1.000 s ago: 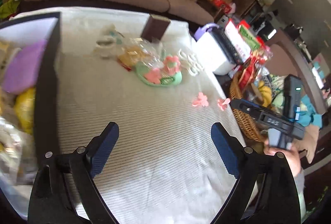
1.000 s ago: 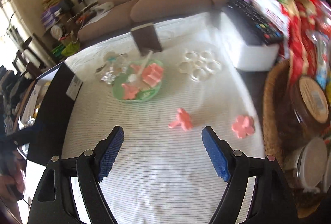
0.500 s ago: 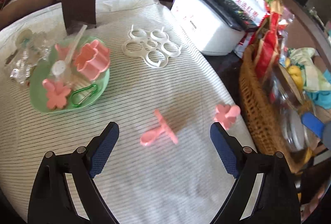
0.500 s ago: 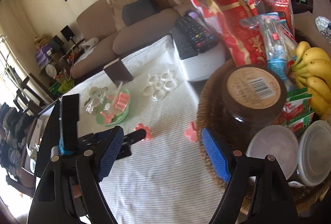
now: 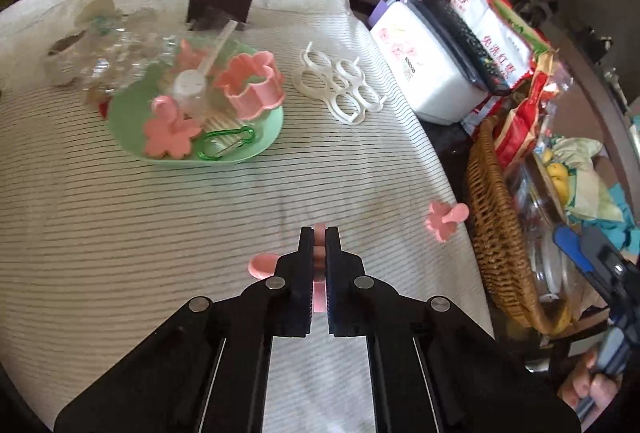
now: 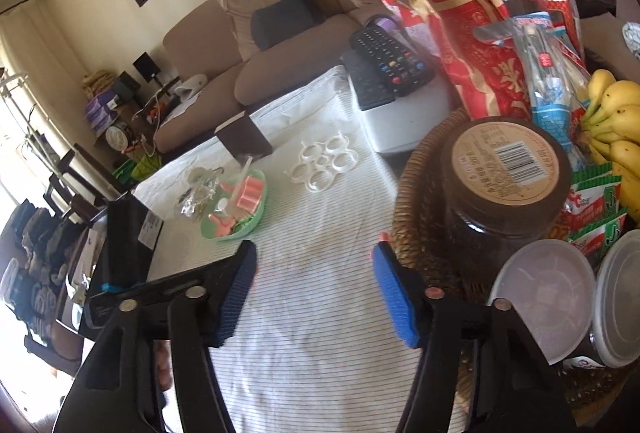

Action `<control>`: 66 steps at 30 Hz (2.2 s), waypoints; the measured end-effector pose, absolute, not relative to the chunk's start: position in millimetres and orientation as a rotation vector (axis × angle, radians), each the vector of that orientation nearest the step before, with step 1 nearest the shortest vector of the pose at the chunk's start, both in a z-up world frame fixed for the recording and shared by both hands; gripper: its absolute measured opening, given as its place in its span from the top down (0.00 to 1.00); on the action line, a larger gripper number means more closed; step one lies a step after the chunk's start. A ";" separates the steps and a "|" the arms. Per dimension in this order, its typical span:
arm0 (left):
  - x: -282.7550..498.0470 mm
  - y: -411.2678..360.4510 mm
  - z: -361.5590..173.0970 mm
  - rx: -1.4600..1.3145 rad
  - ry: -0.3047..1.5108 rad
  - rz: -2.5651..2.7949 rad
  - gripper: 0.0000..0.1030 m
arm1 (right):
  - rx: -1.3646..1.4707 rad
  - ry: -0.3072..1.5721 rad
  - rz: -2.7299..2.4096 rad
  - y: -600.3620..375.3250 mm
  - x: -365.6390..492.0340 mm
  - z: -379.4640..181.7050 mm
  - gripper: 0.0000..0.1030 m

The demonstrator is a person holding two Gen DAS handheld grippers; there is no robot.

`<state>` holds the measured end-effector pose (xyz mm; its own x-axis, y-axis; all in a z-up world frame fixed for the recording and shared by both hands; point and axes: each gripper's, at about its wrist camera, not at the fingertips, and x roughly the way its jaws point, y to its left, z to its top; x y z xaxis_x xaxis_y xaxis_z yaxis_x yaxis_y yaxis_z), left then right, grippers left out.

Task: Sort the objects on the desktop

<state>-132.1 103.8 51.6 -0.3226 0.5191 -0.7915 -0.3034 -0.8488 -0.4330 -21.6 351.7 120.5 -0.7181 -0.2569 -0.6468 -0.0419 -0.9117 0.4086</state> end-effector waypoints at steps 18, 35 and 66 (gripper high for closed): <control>-33.9 -53.3 86.0 -1.346 -0.475 2.207 0.95 | 1.404 -0.285 -3.170 258.8 -71.2 32.8 0.60; -47.9 -107.1 98.9 -1.282 -0.630 2.194 0.95 | 1.730 -0.358 -3.315 291.5 -142.8 8.1 0.85; -14.5 -34.3 34.3 -1.516 -0.004 2.153 0.81 | 1.251 -0.648 -2.638 241.7 2.9 70.1 0.89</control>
<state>-14.5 -34.3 34.3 -0.2522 0.3995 -0.8814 -0.3963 -0.8735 -0.2826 2.9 241.7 70.1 -0.6404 -0.3132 -0.7013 -0.0474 -0.8952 0.4431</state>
